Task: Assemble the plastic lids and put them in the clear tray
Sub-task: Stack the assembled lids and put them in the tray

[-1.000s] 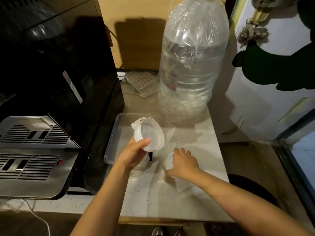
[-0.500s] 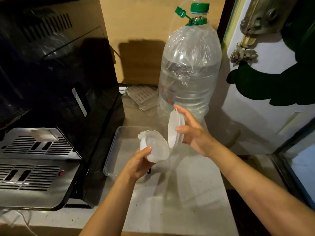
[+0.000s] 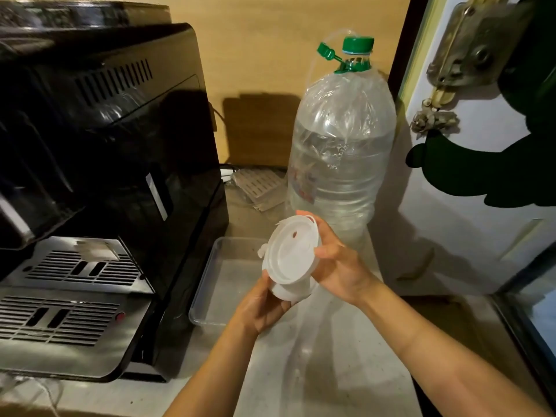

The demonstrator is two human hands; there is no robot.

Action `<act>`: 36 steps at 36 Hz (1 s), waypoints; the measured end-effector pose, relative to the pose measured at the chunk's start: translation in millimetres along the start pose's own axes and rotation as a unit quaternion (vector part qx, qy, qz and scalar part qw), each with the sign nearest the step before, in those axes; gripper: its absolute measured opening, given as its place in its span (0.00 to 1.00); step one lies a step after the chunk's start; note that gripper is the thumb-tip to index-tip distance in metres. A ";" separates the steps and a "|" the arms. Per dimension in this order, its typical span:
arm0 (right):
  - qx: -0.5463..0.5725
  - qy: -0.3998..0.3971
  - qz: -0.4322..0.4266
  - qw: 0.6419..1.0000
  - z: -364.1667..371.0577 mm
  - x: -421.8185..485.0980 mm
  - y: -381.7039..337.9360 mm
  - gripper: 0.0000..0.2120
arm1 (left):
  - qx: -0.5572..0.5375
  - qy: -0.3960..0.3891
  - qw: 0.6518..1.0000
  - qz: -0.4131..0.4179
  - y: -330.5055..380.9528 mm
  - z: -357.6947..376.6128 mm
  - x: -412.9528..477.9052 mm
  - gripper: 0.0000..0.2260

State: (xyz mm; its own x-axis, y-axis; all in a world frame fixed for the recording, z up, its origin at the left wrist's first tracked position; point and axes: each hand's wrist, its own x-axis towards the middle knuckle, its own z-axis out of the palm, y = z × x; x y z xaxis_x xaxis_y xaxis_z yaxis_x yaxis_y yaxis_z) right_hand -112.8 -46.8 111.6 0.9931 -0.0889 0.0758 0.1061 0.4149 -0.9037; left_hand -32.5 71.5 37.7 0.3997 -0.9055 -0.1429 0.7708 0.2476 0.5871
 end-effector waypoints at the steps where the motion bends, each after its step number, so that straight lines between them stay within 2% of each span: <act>1: -0.014 -0.004 0.002 1.000 -1.4 0.1 -1.0 0.30 | -0.002 -0.002 1.000 0.003 0.3 0.4 -0.5 0.53; 8: -0.206 -0.032 0.030 0.978 -12.9 1.1 -17.8 0.30 | -0.014 -0.073 0.997 0.028 5.7 -4.3 -2.3 0.45; 14: -0.366 -0.077 0.077 0.924 -15.2 3.4 -32.0 0.34 | 0.011 -0.148 0.989 0.021 14.4 -7.2 -3.2 0.35; 18: -0.449 -0.088 0.099 0.884 -16.6 5.9 -32.6 0.40 | -0.013 -0.182 0.983 0.002 16.4 -6.6 -5.2 0.34; 22: -0.480 -0.104 0.096 0.866 -16.1 10.4 -36.3 0.37 | -0.061 -0.214 0.975 -0.011 17.0 -6.3 -4.7 0.34; 25: -0.501 -0.120 0.084 0.853 -16.2 13.9 -37.7 0.37 | -0.037 -0.210 0.977 -0.004 18.6 -7.0 -4.0 0.35; 29: -0.512 -0.140 0.090 0.843 -15.8 18.4 -39.5 0.37 | -0.050 -0.185 0.981 -0.029 20.4 -9.3 -1.3 0.41; 34: -0.539 -0.160 0.103 0.821 -16.7 21.5 -42.7 0.37 | -0.025 -0.187 0.982 -0.015 20.5 -10.6 -2.4 0.31; 36: -0.553 -0.164 0.112 0.810 -17.8 22.4 -42.9 0.37 | -0.007 -0.185 0.983 -0.006 20.6 -10.2 -2.1 0.30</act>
State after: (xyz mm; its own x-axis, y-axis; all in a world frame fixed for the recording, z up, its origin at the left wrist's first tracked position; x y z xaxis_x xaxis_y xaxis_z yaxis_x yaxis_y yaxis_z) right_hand -96.0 -82.7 144.5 0.9604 0.1969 -0.1972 -0.0063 -0.6920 -0.7219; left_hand -12.3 81.9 41.9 0.1846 -0.9710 0.1521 0.7815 0.2389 0.5764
